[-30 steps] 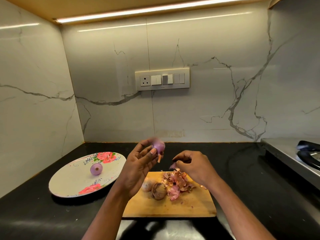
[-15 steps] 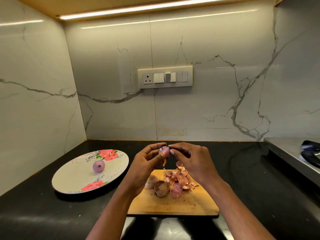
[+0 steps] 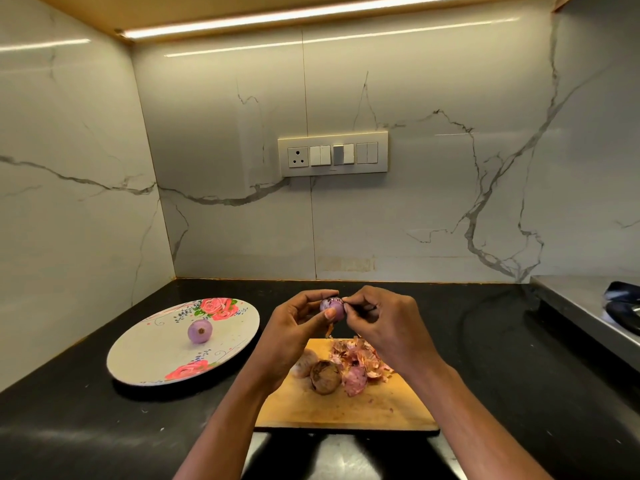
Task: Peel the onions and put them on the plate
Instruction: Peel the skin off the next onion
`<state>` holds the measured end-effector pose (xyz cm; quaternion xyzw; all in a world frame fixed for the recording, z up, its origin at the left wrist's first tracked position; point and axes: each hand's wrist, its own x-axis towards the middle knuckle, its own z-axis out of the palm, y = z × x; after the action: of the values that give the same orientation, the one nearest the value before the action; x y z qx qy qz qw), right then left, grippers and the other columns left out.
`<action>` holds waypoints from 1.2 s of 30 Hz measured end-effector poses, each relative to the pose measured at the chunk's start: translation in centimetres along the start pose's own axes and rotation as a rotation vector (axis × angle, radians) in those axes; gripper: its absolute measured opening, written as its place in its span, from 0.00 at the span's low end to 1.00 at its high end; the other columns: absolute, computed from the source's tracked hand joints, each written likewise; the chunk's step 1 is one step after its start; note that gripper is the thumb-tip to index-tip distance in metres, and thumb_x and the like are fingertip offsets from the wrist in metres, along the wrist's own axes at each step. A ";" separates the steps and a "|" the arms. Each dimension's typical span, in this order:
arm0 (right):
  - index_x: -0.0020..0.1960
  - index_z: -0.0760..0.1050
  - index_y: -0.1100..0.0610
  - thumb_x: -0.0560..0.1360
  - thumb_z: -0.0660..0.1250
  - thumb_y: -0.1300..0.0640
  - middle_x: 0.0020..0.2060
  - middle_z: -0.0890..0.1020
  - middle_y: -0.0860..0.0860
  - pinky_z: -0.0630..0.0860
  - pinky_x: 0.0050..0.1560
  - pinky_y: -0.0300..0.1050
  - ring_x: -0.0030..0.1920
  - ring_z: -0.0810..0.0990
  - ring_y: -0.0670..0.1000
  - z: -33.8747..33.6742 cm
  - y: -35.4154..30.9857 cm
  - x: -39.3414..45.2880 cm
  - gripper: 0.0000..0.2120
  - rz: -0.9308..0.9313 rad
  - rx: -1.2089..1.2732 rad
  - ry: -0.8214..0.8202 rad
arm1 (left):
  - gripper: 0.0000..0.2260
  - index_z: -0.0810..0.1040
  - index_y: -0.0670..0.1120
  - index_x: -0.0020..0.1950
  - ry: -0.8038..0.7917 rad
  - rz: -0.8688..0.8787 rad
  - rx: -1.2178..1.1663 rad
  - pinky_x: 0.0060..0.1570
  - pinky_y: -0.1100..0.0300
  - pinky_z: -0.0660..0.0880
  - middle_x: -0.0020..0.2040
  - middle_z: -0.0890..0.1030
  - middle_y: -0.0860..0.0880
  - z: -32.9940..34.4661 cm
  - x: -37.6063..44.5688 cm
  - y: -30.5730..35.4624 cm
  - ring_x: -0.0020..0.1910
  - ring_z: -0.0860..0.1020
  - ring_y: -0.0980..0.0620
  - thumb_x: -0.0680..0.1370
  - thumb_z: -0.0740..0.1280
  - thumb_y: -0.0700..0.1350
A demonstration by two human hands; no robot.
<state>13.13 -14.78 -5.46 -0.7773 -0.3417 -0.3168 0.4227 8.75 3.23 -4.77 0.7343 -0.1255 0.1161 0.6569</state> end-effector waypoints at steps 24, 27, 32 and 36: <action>0.52 0.85 0.50 0.75 0.73 0.52 0.43 0.86 0.46 0.84 0.45 0.48 0.46 0.85 0.47 -0.6 0.5 0.4 0.07 0.317 0.360 -0.050 | 0.17 0.78 0.53 0.63 -0.023 0.003 -0.002 0.50 0.63 0.79 0.58 0.82 0.54 -0.1 -0.1 0.5 0.57 0.81 0.58 0.73 0.70 0.47; 0.52 0.83 0.50 0.77 0.72 0.53 0.43 0.85 0.43 0.82 0.43 0.37 0.45 0.84 0.41 -0.2 0.3 0.3 0.05 0.281 0.247 0.002 | 0.17 0.77 0.52 0.63 -0.023 -0.001 -0.005 0.51 0.61 0.80 0.57 0.82 0.53 0.0 -0.1 0.6 0.56 0.81 0.57 0.74 0.71 0.46; 0.51 0.80 0.50 0.77 0.72 0.56 0.41 0.82 0.40 0.77 0.41 0.28 0.43 0.81 0.37 0.2 1.1 0.3 0.04 0.300 0.104 0.103 | 0.20 0.76 0.51 0.64 -0.061 0.005 -0.019 0.54 0.57 0.80 0.57 0.83 0.55 0.3 -0.2 0.6 0.59 0.81 0.53 0.72 0.72 0.47; 0.52 0.79 0.51 0.77 0.72 0.56 0.41 0.81 0.40 0.75 0.41 0.25 0.43 0.81 0.40 -1.0 2.5 0.1 0.05 0.355 0.009 0.120 | 0.19 0.76 0.49 0.65 -0.038 -0.002 -0.134 0.53 0.59 0.79 0.57 0.84 0.53 0.0 -0.2 0.7 0.59 0.82 0.52 0.73 0.70 0.45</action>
<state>14.96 -16.65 -6.05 -0.8034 -0.1745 -0.2814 0.4949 8.30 3.14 -4.15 0.6910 -0.1448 0.0927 0.7021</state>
